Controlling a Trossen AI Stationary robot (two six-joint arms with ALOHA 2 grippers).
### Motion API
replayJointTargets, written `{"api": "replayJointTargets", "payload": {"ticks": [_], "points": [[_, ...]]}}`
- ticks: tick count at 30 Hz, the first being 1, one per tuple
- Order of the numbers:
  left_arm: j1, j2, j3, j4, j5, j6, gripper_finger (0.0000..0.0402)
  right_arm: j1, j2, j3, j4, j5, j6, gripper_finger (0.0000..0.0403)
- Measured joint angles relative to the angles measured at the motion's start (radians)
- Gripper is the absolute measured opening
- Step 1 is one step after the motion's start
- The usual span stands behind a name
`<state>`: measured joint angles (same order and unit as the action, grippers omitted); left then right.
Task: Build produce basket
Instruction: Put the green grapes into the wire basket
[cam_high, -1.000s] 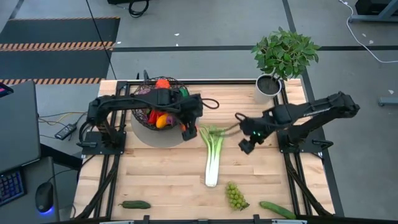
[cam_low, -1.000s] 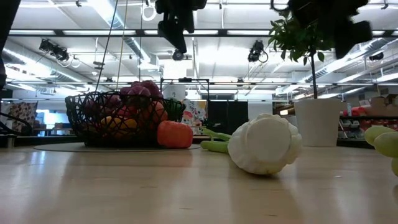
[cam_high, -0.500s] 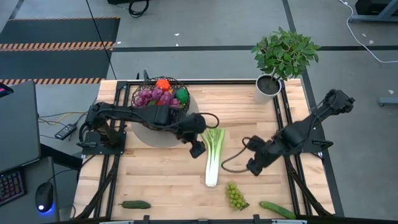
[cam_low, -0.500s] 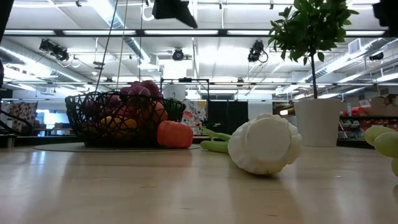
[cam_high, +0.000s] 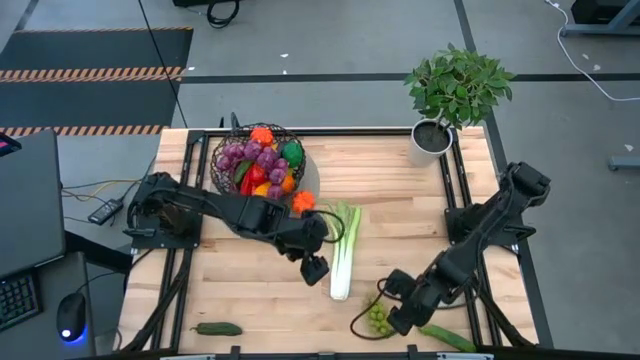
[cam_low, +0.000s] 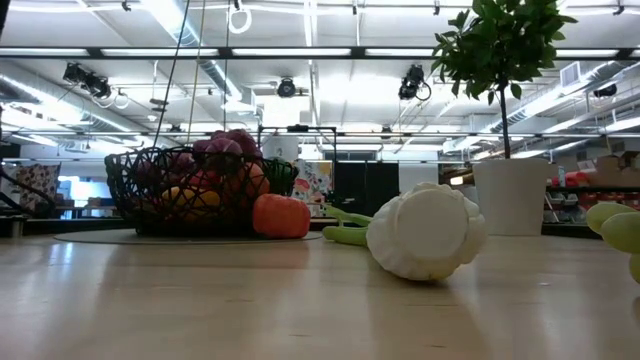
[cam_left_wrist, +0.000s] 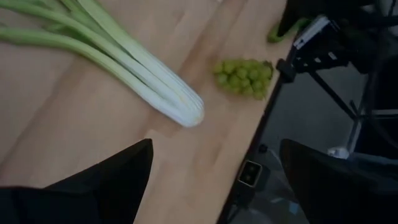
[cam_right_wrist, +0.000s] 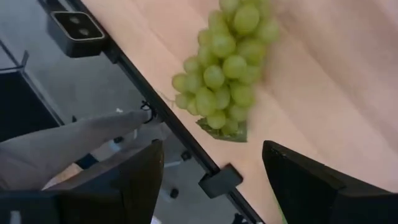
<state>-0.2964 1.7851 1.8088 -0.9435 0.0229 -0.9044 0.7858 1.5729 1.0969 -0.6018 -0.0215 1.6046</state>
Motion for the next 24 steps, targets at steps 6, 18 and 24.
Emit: {"api": "replayJointTargets", "payload": {"ticks": [6, 18, 24], "points": [[-0.082, 0.0, 0.0, 0.044, 0.0, -0.03, 0.0357, 0.049, 0.103, 0.0, 0.144, 0.004, 0.036, 0.0276], [-0.202, 0.0, 0.0, 0.056, -0.053, -0.036, 0.0357, 0.05, 0.229, 0.0, 0.114, 0.03, -0.009, 0.027], [-0.2, 0.0, 0.0, 0.07, -0.058, -0.115, 0.0357, 0.035, 0.227, 0.001, 0.116, 0.13, -0.061, 0.0269]]}}
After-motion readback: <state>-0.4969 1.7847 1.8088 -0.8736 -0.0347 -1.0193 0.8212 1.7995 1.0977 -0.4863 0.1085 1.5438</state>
